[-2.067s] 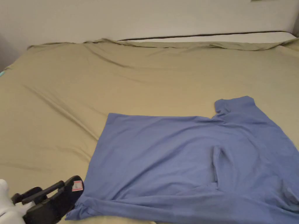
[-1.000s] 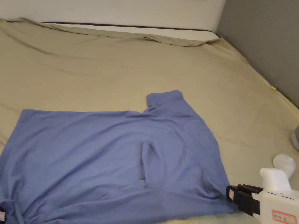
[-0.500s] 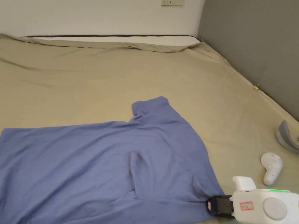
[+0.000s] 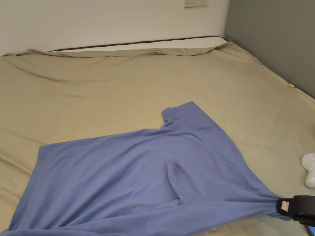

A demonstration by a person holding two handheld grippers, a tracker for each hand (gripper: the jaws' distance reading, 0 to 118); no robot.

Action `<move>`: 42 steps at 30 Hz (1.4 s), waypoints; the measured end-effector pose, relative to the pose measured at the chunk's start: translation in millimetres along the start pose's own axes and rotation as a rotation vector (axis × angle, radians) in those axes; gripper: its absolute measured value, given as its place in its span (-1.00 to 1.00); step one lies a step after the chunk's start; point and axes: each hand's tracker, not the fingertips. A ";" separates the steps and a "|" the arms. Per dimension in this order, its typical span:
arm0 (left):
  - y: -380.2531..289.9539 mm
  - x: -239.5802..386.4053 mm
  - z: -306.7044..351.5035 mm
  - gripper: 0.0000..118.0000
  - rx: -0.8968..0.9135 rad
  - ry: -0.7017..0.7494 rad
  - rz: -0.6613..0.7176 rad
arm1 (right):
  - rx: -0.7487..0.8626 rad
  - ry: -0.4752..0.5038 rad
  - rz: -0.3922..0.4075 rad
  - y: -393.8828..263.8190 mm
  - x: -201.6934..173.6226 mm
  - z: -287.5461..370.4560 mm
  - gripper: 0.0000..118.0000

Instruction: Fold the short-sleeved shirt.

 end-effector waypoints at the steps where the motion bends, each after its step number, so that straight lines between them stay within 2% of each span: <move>1: 0.5 0.5 3.2 -0.83 -0.003 0.002 -0.003 | -0.004 -0.023 0.027 -2.6 -10.6 5.6 -0.79; 6: -4.1 2.6 23.0 -0.83 -0.030 0.010 -0.040 | -0.019 -0.126 0.156 -3.0 -32.5 33.1 -0.79; 11: -10.6 6.7 38.1 -0.83 -0.066 0.041 -0.078 | -0.057 -0.173 0.214 -8.2 -42.7 48.8 -0.79; 15: -10.6 11.3 36.3 -0.83 -0.066 0.039 -0.085 | -0.059 -0.162 0.222 -5.0 -51.3 49.6 -0.79; 18: 2.5 12.7 17.2 -0.83 -0.060 0.011 -0.036 | -0.051 -0.137 0.214 16.3 -57.7 35.4 -0.79; 21: 24.7 6.6 -8.7 -0.83 -0.046 0.009 0.074 | -0.052 -0.104 0.164 52.3 -58.1 8.9 -0.79; 24: 50.6 -4.3 -42.3 -0.83 -0.038 -0.067 0.233 | -0.085 -0.136 0.152 90.9 -59.7 -29.4 -0.79; 27: 73.4 -11.1 -78.8 -0.83 -0.044 -0.001 0.330 | -0.138 -0.163 0.071 126.8 -47.4 -75.9 -0.79; 30: 85.1 -6.7 -116.0 -0.83 -0.071 0.089 0.254 | -0.174 -0.183 0.006 146.2 -35.8 -122.0 -0.78; 31: 86.3 -7.6 -127.0 -0.83 -0.084 0.103 0.269 | -0.183 -0.203 -0.003 148.7 -34.7 -134.2 -0.78; 33: 86.6 -10.9 -151.2 -0.83 -0.118 0.195 0.258 | -0.187 -0.250 0.009 148.6 -33.4 -158.6 -0.78; 37: 77.9 -12.8 -186.9 -0.81 -0.151 0.318 0.144 | -0.206 -0.305 0.039 137.7 -30.1 -189.8 -0.78; 39: 71.6 -10.7 -194.1 -0.62 -0.125 0.317 0.092 | -0.196 -0.318 0.055 129.5 -28.0 -196.5 -0.76; 40: 70.9 -9.3 -193.8 -0.42 -0.107 0.315 0.081 | -0.165 -0.319 0.067 129.2 -29.6 -193.7 -0.67; 41: 71.8 -6.6 -193.3 -0.04 -0.090 0.273 0.102 | -0.160 -0.323 0.076 127.8 -33.1 -192.1 -0.37; 42: 74.6 -4.1 -191.9 0.34 -0.086 0.236 0.124 | -0.161 -0.312 0.095 128.1 -34.2 -190.3 0.17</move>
